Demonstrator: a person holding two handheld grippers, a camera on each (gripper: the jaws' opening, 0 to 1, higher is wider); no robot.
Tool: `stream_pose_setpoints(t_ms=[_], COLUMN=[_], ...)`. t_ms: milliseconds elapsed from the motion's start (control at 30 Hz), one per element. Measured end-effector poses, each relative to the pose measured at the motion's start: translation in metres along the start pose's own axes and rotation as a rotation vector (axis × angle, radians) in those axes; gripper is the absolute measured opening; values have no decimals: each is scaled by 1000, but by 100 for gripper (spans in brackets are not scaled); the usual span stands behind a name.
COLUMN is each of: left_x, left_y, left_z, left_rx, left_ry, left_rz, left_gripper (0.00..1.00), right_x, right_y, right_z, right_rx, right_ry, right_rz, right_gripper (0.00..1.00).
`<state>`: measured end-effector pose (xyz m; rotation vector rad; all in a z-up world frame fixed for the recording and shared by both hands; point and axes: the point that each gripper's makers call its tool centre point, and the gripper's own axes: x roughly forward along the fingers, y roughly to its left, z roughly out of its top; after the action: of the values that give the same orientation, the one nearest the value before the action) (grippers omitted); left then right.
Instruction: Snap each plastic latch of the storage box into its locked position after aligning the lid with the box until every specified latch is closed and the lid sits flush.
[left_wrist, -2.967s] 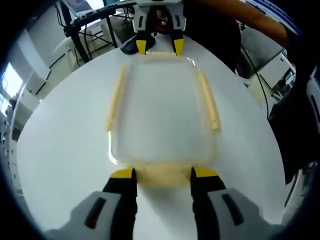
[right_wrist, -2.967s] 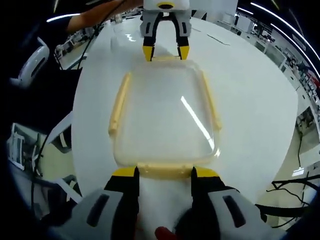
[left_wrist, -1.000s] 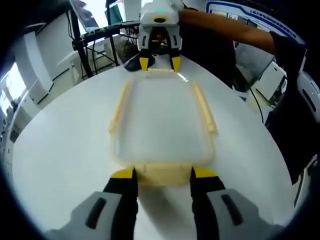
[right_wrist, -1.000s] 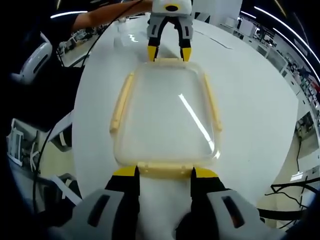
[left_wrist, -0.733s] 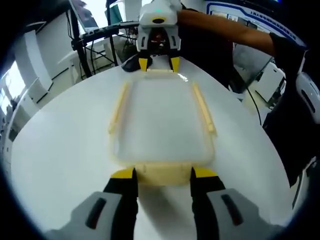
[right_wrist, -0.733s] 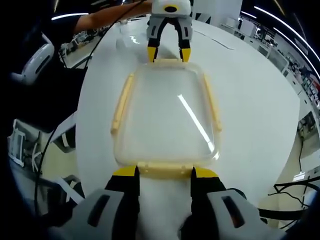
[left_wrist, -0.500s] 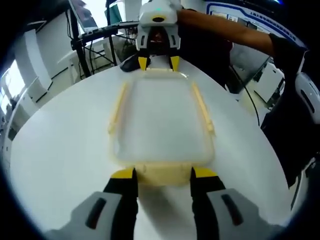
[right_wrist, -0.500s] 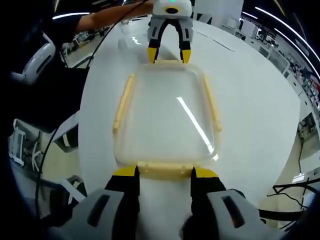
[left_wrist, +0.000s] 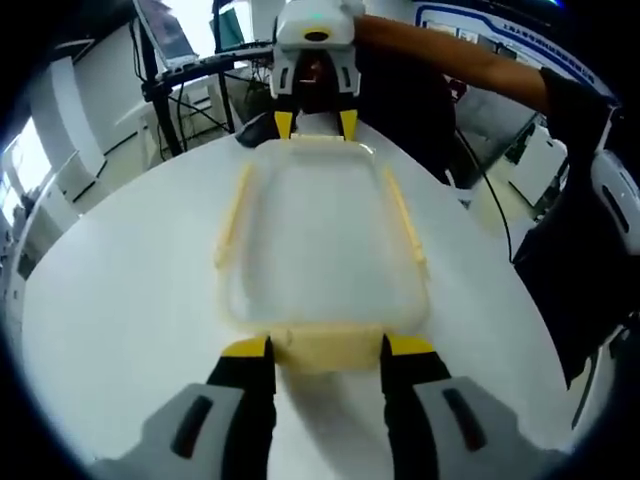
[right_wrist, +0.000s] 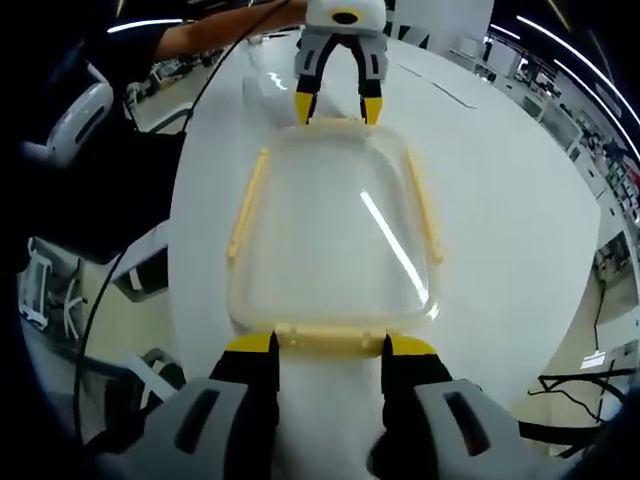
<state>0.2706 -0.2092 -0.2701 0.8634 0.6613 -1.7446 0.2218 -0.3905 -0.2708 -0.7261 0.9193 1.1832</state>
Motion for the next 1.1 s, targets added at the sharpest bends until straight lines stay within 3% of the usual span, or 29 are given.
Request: stream_pose_setpoints(t_ms=[267,500,1100], left_x=[-13,-24,-52], left_y=[8,3,-25], left_z=[6,9,-11], left_rx=[-2,7,-17], left_ry=[-8,6,20], left_rz=[4,17,64], left_gripper=[40,40,40], right_x=[-7,-10,-10], right_y=[7,10,20], right_z=[8,14,52], right_rx=[-7,-10,-71], right_ry=[-1,-11,-17], right_rz=[-6,-3,-9], right_gripper=[39,39,39])
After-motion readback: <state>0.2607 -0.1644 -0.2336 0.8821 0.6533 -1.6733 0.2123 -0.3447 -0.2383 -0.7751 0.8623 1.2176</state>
